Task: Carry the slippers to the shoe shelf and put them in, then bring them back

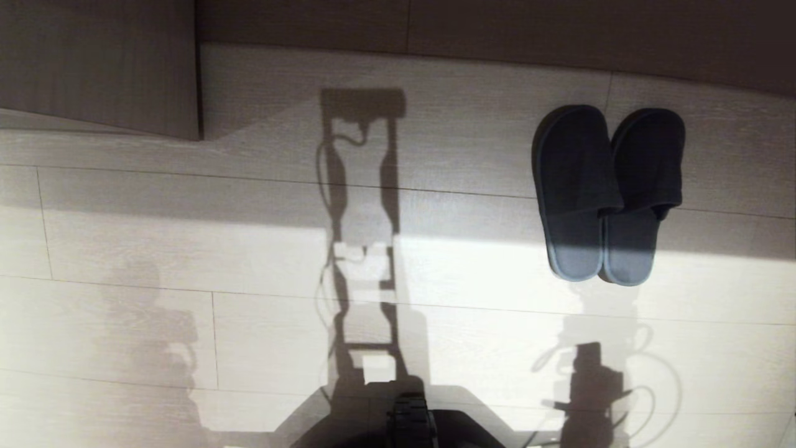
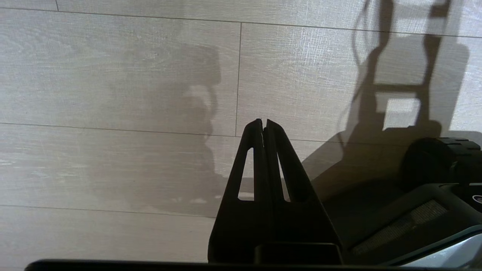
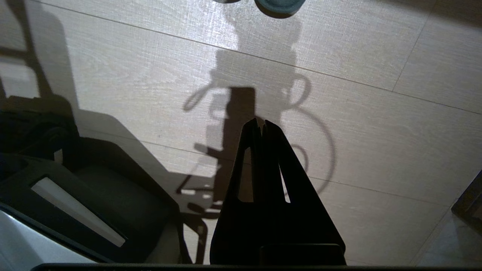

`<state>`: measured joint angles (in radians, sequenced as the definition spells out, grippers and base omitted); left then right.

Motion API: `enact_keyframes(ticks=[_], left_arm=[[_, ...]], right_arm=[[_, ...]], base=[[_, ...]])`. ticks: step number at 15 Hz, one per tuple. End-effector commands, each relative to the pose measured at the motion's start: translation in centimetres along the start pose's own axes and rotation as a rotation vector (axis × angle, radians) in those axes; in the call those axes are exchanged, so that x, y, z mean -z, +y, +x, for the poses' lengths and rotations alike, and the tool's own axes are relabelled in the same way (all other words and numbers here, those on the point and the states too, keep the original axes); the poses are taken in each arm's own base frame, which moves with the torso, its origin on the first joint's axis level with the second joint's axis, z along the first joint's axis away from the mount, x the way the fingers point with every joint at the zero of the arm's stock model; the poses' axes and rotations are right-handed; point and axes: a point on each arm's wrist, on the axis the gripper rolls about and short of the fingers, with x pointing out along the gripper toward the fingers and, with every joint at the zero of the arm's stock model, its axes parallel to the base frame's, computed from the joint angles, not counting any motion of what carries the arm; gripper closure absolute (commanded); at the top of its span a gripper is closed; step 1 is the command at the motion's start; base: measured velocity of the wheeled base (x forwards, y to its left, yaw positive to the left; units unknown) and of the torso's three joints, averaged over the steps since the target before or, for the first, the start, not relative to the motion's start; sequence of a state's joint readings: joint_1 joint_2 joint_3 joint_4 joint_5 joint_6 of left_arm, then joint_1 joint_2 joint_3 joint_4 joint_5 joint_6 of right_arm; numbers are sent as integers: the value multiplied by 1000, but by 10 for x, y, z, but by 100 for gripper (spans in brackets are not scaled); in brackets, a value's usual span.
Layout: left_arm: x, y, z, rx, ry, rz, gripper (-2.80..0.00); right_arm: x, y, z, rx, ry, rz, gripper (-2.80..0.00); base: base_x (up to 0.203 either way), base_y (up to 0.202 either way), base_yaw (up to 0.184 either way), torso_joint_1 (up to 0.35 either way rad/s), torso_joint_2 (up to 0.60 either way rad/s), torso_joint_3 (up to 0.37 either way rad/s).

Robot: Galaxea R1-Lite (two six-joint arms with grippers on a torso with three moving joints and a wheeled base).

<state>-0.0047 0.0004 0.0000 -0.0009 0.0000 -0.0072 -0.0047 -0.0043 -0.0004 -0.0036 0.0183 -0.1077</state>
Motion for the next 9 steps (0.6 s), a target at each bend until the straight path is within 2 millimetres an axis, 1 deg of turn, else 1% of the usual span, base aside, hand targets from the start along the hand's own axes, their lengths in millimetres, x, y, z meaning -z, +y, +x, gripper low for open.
enact_keyframes(ticks=[1,3,9], left_arm=[[0,0,0,0,0,-2,0],[0,0,0,-1,0,-4,0],[0,0,0,-2,2,-5,0]], right_arm=[[0,0,0,0,2,2,0],[0,0,0,-2,0,-7,0],[0,0,0,-2,2,-4,0]], base=[[0,0,0,3,2,32],[0,0,0,-1,4,129],[0,0,0,2,2,201]])
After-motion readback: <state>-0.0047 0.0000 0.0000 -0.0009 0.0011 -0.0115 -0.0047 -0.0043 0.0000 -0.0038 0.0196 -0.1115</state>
